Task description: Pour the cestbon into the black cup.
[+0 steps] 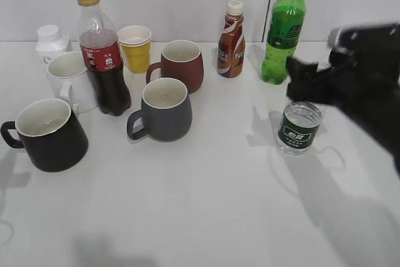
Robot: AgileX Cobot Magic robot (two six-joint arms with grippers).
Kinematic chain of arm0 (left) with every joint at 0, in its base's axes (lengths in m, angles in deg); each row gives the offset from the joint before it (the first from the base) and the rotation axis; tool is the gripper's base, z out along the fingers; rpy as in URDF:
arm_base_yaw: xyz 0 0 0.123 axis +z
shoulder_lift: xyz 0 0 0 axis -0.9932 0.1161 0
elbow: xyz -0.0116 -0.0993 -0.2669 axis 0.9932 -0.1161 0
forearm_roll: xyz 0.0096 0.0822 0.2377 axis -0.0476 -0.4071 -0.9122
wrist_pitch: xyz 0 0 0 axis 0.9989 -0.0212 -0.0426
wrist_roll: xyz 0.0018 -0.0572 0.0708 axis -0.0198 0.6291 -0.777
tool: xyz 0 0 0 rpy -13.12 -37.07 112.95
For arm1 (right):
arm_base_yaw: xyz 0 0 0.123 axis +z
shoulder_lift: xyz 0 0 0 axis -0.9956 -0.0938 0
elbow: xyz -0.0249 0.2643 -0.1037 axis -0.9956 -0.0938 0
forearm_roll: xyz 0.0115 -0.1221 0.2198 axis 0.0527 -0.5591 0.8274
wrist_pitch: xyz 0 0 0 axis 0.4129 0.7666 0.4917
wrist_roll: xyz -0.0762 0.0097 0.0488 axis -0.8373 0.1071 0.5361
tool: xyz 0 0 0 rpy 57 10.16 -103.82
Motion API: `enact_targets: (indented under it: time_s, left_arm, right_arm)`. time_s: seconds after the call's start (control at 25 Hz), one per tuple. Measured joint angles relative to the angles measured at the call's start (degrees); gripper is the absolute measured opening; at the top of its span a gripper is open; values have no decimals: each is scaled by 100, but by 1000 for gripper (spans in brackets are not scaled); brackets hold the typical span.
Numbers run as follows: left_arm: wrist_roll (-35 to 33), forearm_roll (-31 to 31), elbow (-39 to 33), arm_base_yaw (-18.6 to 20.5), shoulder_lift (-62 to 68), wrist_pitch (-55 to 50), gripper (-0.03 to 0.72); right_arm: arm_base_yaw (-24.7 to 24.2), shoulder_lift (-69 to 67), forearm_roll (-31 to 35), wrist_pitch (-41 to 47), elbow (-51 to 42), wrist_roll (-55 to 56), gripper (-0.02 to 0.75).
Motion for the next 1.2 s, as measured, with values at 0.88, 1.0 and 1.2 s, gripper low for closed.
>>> enact_targets:
  time_s: [0.88, 1.0, 1.2]
  left_arm:
    - [751, -692, 3437, -47, -6562, -11185, 554]
    - [751, -647, 3599, -47, -7202, -12475, 567]
    - [751, -571, 3607, -47, -8283, -13684, 559]
  right_arm:
    - [0, 6010, -95, 7053, 356, -2018, 611]
    - [0, 6792, -721, 8525, 356, -1331, 603]
    - [0, 7923, -1840, 10841, 356, 130, 599]
